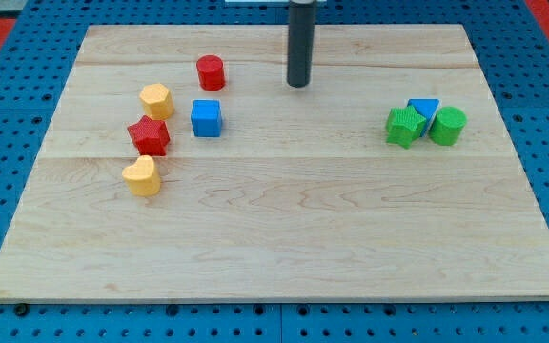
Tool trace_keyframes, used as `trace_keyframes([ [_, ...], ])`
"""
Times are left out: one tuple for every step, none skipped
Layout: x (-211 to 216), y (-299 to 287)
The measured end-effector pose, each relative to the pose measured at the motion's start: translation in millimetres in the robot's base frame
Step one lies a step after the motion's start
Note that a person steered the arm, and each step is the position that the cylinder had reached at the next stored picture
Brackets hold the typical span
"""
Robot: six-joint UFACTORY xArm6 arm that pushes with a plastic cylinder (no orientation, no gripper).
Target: Slide the red circle closer to yellow hexagon
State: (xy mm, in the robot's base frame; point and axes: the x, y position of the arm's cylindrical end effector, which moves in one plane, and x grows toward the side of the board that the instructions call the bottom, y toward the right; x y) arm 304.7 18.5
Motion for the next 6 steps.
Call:
trace_keyframes([
  [-10,-36],
  [-15,-61],
  [-15,-94],
  [-15,-123],
  [-15,-131],
  [-15,-136],
])
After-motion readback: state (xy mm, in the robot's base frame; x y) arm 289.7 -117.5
